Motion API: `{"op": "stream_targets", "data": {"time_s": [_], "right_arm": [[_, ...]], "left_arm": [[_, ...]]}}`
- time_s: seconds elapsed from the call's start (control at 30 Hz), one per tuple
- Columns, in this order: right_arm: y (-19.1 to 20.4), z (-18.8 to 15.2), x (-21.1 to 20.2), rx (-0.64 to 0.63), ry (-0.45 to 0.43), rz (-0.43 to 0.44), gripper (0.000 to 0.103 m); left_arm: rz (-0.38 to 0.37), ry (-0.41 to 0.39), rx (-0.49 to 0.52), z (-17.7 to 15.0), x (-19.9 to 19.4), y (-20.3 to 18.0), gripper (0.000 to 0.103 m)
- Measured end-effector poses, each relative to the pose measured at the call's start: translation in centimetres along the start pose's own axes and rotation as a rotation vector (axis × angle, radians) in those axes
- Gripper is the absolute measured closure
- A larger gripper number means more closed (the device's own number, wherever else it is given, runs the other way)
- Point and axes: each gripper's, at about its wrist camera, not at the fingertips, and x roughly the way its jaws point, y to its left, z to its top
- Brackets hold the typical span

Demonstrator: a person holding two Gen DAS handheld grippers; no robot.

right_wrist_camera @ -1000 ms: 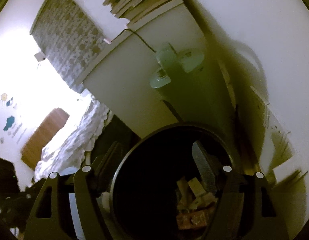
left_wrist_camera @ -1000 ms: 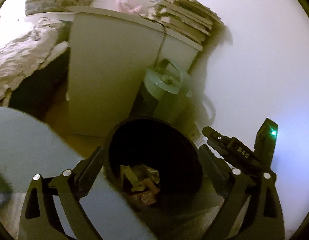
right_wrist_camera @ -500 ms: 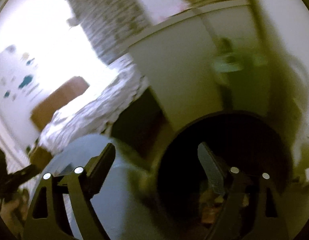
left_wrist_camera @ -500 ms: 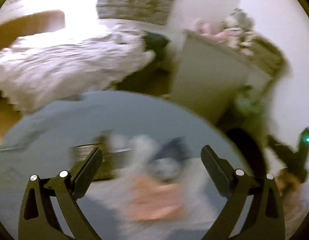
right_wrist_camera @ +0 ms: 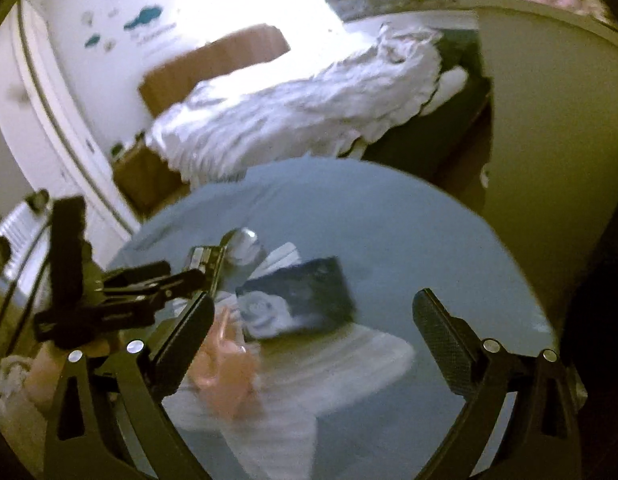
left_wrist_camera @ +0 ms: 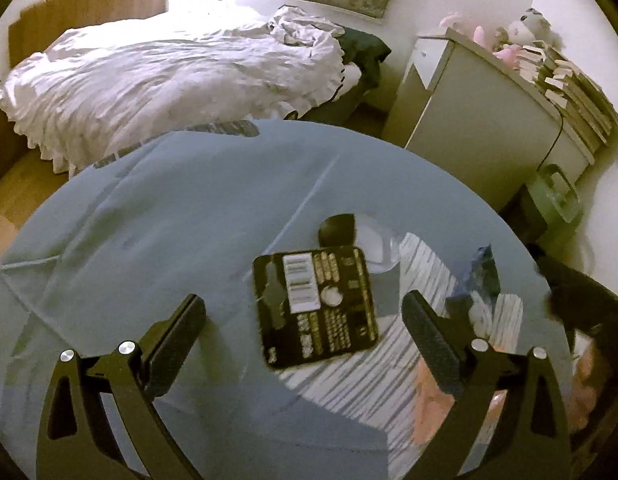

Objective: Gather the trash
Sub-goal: 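Grasp the black card packaging with the left tool while the right grasps the dark blue packet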

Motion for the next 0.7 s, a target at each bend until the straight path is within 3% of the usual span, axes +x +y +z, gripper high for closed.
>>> {"op": "stream_targets", "data": {"time_s": [0.17,0.2,0.23,0.27,0.33,0.37,0.5,0.53,0.57,0.7], "right_arm": [[1.9,0.1,4.2,-0.08,0.096,-0.094,0.005],[2.0,0.0,4.8,-0.089,0.111,-0.102,0.005],[2.0,-0.2,5.2,-0.094,0.117,-0.103,0.006],[1.8,-0.5,5.3,-0.096,0.118,-0.097,0.014],[2.1,-0.6,5.4,-0.127,0.106,-0.151,0.039],[2.0,-0.5,5.4,-0.126,0.107,-0.155,0.055],[-0.2,-0.4,4.0,-0.031,0.093,-0.098,0.062],[-0.6,-0.5,3.5,-0.021,0.083,-0.093,0.066],[-0.9,-0.5,3.0,-0.01,0.074,-0.08,0.08],[-2.5,-1.2,-0.1,0.029,0.016,-0.044,0.082]], "left_arm": [[0.044,0.006,0.046,0.3,0.8,-0.7,0.007],[0.056,0.007,0.056,0.4,1.0,-0.7,0.012],[0.079,0.008,0.072,0.4,1.0,-0.8,0.024],[0.102,0.008,0.091,0.3,0.9,-1.0,0.03],[0.113,0.003,0.109,0.5,0.8,-0.7,0.052],[0.11,0.0,0.113,0.6,0.6,-0.3,0.054],[0.054,-0.008,0.085,0.6,0.1,1.4,0.07],[0.053,-0.006,0.076,0.6,0.0,1.9,0.085],[0.059,-0.006,0.075,0.4,-0.2,2.0,0.089],[-0.01,-0.009,0.068,-0.5,-1.2,2.4,0.09]]}}
